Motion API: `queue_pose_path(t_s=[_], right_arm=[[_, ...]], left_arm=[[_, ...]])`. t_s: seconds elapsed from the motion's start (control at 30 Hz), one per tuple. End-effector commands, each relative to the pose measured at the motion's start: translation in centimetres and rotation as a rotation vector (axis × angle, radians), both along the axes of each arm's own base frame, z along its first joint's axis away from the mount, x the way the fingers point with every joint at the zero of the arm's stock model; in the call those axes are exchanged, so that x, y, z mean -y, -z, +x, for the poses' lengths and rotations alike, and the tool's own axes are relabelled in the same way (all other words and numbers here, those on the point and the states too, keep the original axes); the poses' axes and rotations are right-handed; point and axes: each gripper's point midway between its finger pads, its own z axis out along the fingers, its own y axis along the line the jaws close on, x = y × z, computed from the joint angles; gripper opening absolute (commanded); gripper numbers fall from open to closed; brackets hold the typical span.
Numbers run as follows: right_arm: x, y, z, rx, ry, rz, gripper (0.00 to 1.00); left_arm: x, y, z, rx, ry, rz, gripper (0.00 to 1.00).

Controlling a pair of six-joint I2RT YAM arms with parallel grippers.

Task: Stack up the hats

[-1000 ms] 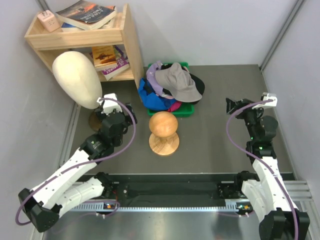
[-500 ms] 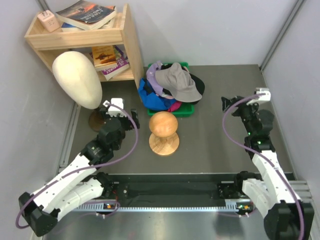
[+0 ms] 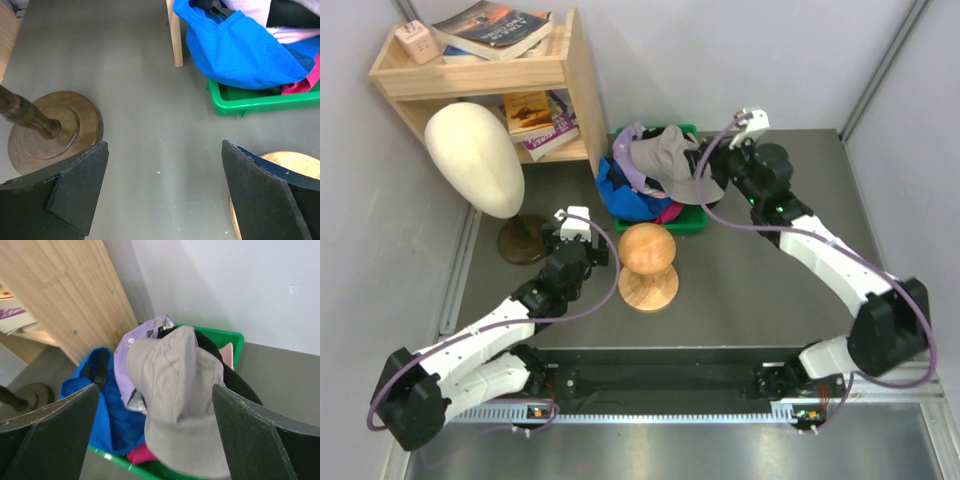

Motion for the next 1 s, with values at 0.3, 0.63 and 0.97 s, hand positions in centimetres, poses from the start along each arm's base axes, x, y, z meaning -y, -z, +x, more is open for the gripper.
queue_pose_path(t_s=[0.3,0.63,0.97], right_arm=[[-5.4,2.8,8.5,-0.049,-0.023,-0.087,0.86],[-6.5,5.3,9.6,-0.101,-0.040,-0.090,0.73],[-6.9,1.1,9.8,-0.048,-0.051,-0.058,0.00]], left_arm=[[-1.3,-2.9,-0.5,0.126,-0.061,-0.122,0.99],[-1.4,-2.7,-0.4,0.119,-0.068,-0.119,0.99],[-1.4,-2.4,-0.5,0.117,-0.063,-0.110,0.99]])
